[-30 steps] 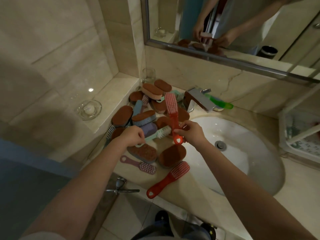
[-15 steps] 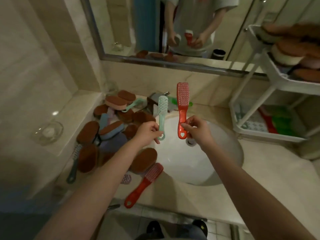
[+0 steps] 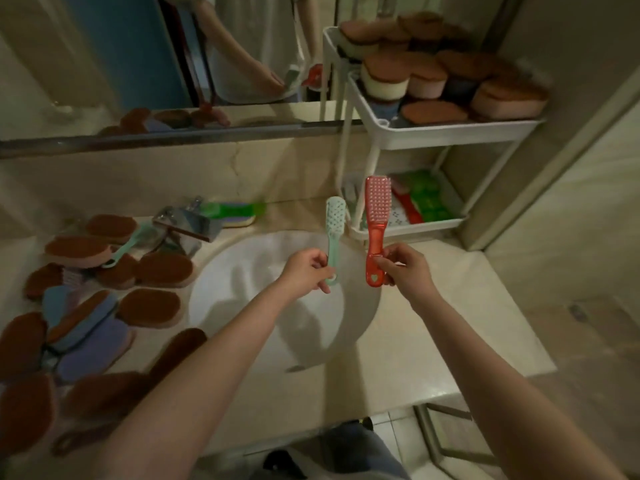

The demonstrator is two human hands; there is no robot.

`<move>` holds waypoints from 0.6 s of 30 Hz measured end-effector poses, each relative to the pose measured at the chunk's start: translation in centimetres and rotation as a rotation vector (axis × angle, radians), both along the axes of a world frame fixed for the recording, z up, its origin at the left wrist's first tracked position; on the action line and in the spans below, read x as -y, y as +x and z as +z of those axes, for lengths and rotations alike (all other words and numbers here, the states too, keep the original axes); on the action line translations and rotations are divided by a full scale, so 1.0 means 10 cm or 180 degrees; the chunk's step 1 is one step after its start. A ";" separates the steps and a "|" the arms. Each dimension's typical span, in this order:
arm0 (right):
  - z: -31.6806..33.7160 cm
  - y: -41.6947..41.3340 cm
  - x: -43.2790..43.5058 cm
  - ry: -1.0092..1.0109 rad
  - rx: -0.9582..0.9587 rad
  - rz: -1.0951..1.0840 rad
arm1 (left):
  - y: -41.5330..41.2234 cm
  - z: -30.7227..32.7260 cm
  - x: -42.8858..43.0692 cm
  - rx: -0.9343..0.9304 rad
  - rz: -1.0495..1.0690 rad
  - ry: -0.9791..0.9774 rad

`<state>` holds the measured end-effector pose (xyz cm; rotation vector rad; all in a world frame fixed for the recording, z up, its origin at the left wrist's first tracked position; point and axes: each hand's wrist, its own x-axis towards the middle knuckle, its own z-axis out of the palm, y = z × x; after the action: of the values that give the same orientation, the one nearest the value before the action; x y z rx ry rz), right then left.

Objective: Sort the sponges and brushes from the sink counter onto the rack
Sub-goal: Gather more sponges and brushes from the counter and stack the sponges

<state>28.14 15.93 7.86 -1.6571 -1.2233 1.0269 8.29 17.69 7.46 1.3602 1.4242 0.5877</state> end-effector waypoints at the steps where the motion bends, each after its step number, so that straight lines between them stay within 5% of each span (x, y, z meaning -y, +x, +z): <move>1: -0.03 0.12 -0.03 -0.0025 0.0021 -0.0065 | 0.13 -0.02 -0.04 0.0005 -0.0052 -0.0045; 11: -0.34 1.08 -0.62 -0.0334 0.0180 -0.0531 | 1.07 0.02 -0.46 -0.0086 -0.0251 -0.0168; 18: -0.27 1.52 -1.35 -0.0462 0.0856 -0.0644 | 1.40 0.07 -0.80 -0.0045 -0.0021 -0.0125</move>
<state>43.32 29.45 5.17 -2.0381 -1.1409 0.8023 22.29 25.68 8.16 1.3400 1.4351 0.5439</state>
